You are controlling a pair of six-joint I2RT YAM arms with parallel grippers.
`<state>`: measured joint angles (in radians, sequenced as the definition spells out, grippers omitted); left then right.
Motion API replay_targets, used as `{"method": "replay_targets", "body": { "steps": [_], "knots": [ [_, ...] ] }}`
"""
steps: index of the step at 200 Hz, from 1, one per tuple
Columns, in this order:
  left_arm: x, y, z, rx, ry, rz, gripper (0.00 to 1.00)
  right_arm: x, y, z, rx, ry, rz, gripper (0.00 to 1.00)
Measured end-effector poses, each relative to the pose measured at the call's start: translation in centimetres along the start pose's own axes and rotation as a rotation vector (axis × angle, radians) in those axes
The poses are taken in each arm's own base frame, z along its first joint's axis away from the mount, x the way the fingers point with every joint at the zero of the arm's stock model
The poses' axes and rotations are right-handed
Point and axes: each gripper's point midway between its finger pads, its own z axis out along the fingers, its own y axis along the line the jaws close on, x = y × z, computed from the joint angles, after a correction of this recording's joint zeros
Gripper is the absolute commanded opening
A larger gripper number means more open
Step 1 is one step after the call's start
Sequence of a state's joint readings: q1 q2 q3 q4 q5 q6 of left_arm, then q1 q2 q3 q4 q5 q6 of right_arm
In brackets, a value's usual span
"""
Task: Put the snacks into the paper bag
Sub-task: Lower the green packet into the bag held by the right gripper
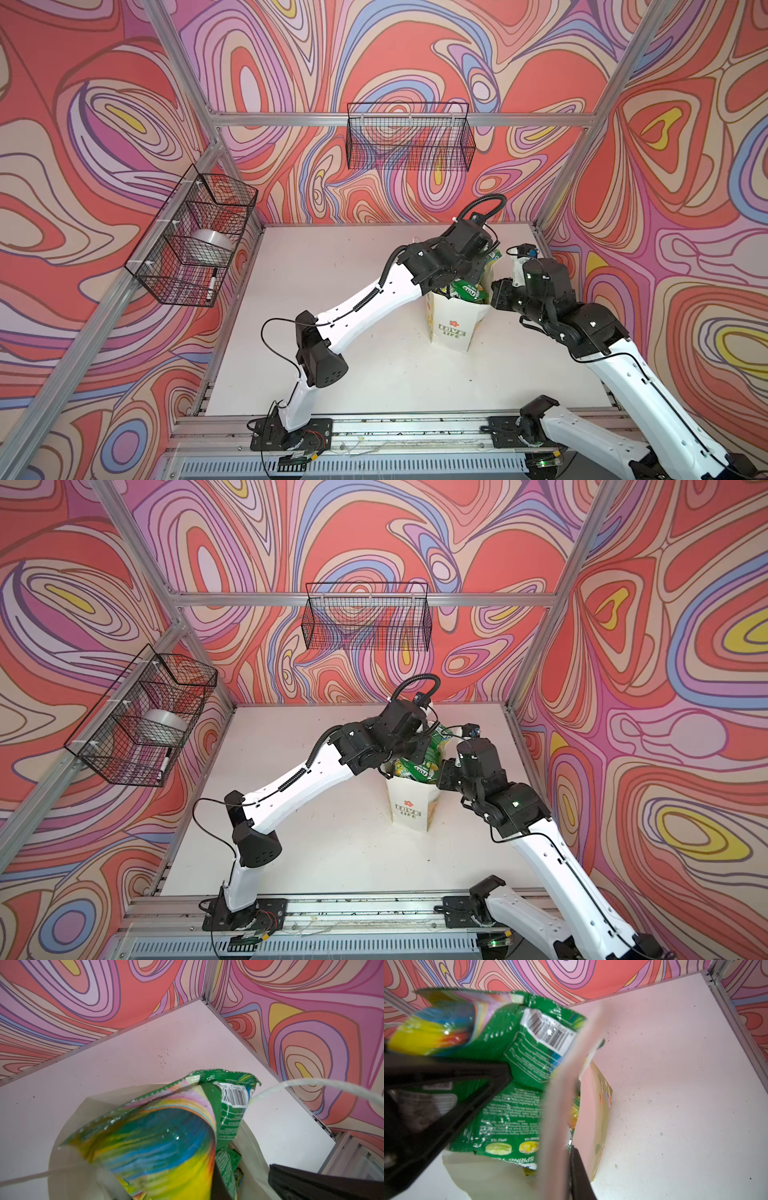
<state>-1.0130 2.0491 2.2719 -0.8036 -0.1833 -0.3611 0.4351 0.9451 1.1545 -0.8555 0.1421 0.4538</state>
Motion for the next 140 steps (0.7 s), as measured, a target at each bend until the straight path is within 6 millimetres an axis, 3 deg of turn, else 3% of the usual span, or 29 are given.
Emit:
{"method": "replay_targets", "body": {
  "steps": [22,118,140],
  "knots": [
    [1.5,0.2,0.8,-0.004,0.044,-0.009,0.12,0.1,-0.1,0.0,0.004,0.006,-0.002,0.00],
    [4.6,-1.8,1.2,0.016,0.129,-0.037,0.12,0.0,-0.3,0.2,0.026,0.011,-0.034,0.00],
    [5.5,-1.5,1.6,-0.015,0.156,-0.040,0.13,-0.1,-0.3,0.1,0.029,0.016,-0.040,0.00]
  ]
}}
